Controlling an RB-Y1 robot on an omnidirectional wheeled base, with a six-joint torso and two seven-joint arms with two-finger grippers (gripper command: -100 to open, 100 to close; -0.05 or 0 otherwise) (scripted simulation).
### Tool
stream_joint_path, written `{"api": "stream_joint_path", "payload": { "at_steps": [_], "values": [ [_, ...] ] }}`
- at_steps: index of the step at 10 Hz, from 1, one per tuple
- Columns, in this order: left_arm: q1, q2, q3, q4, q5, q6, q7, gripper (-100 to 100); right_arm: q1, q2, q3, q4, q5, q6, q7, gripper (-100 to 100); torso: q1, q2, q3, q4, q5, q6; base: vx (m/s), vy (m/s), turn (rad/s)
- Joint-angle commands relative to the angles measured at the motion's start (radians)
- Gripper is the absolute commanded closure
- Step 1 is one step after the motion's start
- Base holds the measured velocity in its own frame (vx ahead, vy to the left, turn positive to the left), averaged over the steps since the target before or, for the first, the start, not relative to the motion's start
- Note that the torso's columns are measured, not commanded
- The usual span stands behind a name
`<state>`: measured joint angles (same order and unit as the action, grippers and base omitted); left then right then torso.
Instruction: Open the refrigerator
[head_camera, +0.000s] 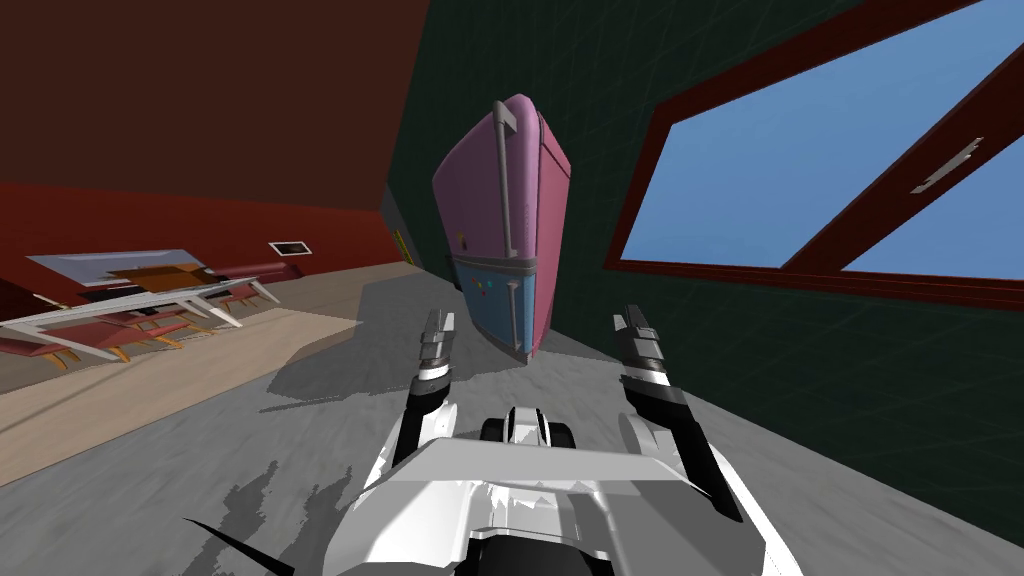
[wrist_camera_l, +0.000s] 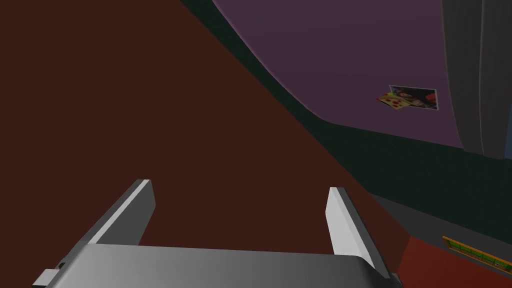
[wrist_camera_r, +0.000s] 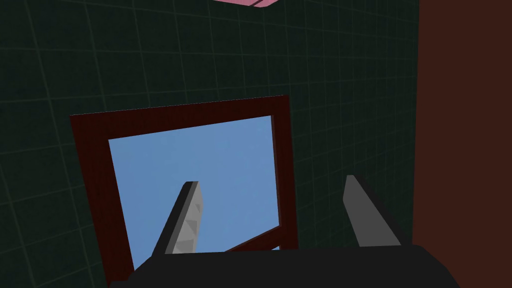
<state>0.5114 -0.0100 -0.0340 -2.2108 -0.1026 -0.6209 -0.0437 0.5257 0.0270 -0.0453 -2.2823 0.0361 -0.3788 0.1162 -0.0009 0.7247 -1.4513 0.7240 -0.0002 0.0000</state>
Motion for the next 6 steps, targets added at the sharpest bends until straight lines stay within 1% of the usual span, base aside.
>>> {"api": "stream_joint_path", "payload": {
  "at_steps": [1,4,6],
  "values": [
    [-0.018,0.081,0.017,0.019,0.010,0.022,0.005,-100,0.000,0.000,0.000,0.000,0.000,0.000,0.000,0,-0.001,0.009,-0.020,0.010,0.000,0.000,0.039,-0.069,0.011],
    [-0.058,0.168,0.051,0.058,0.030,0.067,0.013,-100,0.000,0.000,0.000,0.000,0.000,0.000,0.000,0,-0.002,0.013,-0.025,0.014,-0.001,0.000,0.048,-0.119,0.016],
    [-0.093,0.213,0.081,0.090,0.048,0.105,0.021,-100,0.000,0.000,0.000,0.000,0.000,0.000,0.000,0,0.000,0.013,-0.025,0.014,0.000,0.000,0.056,-0.148,0.022]
  ]
}}
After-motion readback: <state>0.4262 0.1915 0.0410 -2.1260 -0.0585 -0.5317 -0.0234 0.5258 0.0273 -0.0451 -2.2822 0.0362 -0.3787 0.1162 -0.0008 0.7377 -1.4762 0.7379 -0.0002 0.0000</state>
